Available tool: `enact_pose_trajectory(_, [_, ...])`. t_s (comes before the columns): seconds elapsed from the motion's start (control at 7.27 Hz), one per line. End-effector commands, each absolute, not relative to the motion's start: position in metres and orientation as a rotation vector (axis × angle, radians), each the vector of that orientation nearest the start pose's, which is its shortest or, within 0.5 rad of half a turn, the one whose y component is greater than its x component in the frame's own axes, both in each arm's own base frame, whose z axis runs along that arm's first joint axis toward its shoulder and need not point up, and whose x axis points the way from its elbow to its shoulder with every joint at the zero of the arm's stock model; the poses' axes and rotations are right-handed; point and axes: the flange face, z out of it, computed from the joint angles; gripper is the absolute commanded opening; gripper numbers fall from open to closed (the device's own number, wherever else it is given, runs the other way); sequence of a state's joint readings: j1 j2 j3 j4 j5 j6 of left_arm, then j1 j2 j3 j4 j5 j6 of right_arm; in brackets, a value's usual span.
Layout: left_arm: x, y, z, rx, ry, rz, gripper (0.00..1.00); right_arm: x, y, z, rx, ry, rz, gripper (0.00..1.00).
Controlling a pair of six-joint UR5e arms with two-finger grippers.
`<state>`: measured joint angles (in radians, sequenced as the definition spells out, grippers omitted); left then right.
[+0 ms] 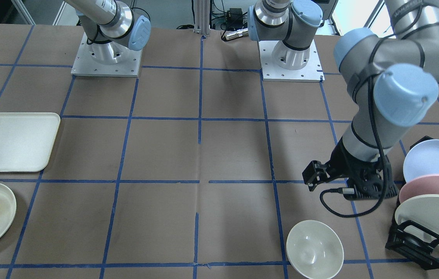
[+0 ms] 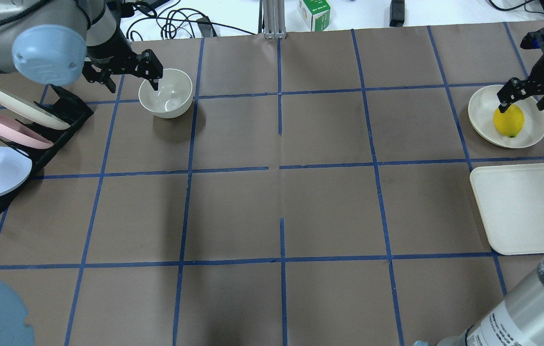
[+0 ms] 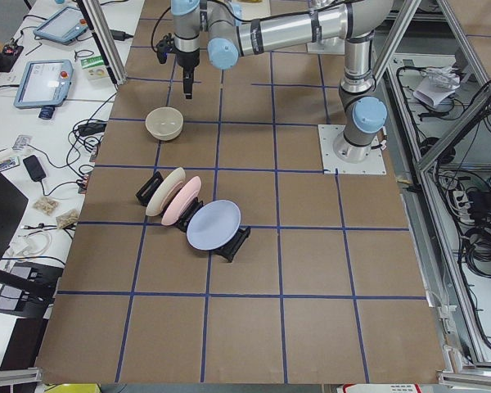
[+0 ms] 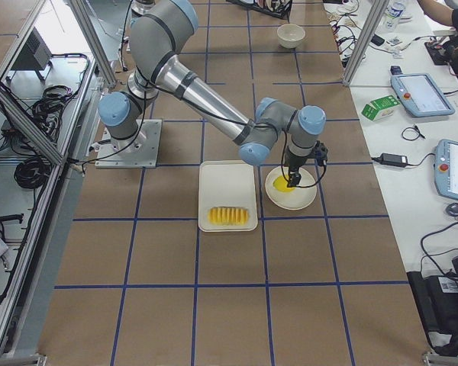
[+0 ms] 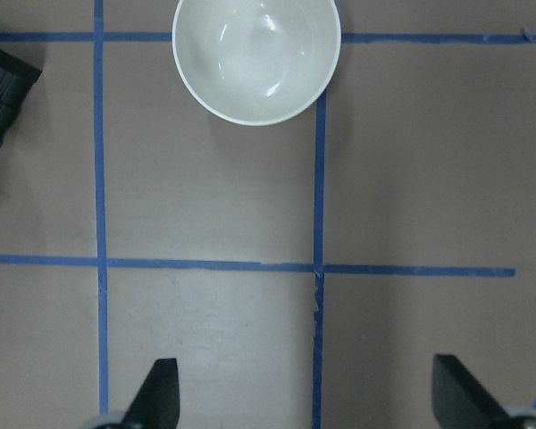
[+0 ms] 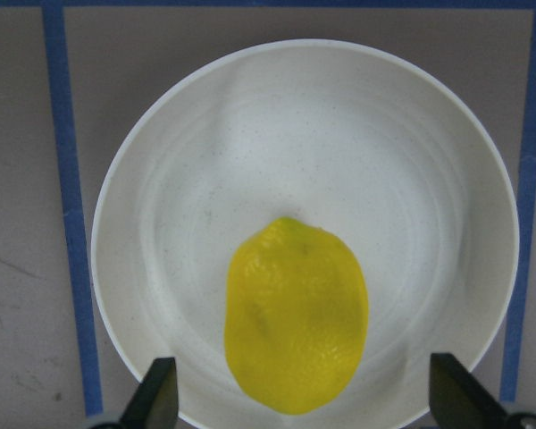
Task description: Place bowl and put lemon in it
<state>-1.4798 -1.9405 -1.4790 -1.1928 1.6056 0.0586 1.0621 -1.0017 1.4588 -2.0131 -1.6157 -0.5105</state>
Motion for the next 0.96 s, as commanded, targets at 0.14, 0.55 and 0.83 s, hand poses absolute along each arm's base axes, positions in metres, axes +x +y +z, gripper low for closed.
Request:
enact_pose_trajectory(0.14, [-0.024,-0.704,0.267,-0.058,3.132,-0.206,1.00,-0.224,-0.659,0.221,0.023,3.162,0.083,1.00])
enact_pose_trajectory(0.55, [-0.008,-0.734,0.229,-0.084,3.135,-0.212,1.00,-0.224,-0.661,0.208,0.006,3.146,0.097,0.84])
enact_pose_trajectory(0.83, [-0.007,-0.740,0.203,-0.080,3.137,-0.198,0.97,-0.224,-0.661,0.208,0.004,3.143,0.096,0.42])
